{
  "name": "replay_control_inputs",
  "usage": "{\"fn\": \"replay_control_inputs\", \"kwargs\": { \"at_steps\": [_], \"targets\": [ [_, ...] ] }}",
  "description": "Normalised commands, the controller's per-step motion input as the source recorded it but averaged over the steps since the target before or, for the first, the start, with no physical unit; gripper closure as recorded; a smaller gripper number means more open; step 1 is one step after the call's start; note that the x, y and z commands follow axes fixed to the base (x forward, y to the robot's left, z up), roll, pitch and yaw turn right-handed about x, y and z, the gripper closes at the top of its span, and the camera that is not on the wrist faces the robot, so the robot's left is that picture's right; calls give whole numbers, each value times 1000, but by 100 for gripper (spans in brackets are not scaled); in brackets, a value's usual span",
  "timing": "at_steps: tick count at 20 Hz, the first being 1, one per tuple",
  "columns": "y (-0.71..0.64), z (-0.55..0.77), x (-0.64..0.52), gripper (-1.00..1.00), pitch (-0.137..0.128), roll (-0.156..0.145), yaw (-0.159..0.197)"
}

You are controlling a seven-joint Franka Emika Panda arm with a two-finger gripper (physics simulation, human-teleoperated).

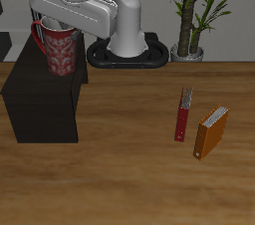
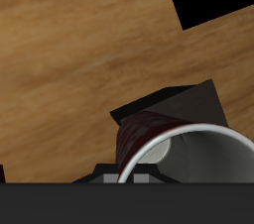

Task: Place the striped book upright on top of the shelf and place the red mug on top of the shelf

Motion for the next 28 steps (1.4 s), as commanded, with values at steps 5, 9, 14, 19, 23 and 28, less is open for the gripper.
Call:
{"fn": "replay_control_inputs", "kwargs": {
  "at_steps": [5, 9, 14, 19, 23, 28],
  "targets": [
    [-279, 27, 5, 100, 3, 2, -10],
    [-397, -59, 72, 100, 46, -3, -87],
    [-194, -136, -40, 100, 23, 24, -48],
    [-32, -211, -104, 100, 13, 52, -1],
    [-18, -149, -75, 100, 2, 47, 22],
    [-185, -107, -65, 100, 0, -17, -39]
  ]
}}
